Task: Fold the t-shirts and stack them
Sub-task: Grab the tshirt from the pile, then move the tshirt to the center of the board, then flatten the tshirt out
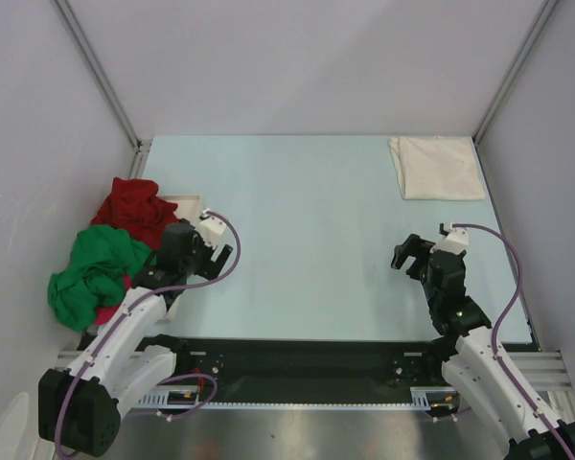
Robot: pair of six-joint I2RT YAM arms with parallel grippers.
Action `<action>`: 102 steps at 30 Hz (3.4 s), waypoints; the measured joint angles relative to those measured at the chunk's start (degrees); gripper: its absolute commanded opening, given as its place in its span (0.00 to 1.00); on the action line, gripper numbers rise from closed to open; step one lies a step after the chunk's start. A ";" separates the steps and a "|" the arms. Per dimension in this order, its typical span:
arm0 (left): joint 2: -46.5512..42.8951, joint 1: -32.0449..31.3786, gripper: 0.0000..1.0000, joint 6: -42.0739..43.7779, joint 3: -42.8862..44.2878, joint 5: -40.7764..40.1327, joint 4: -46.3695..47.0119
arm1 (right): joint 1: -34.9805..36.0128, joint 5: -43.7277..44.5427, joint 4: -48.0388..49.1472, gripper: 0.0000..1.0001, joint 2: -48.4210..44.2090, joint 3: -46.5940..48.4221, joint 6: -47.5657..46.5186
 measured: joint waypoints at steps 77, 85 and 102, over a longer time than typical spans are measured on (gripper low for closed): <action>44.76 -30.29 0.05 -0.96 60.37 21.79 -23.15 | -11.10 -15.61 -15.58 1.00 10.45 19.43 3.32; 58.05 -24.20 1.00 -1.99 62.25 25.66 -19.28 | -14.67 -18.75 -18.45 1.00 12.48 20.31 4.37; 28.83 -10.29 1.00 2.05 27.76 24.37 -15.91 | 0.33 -14.47 -21.55 0.96 32.46 18.25 9.86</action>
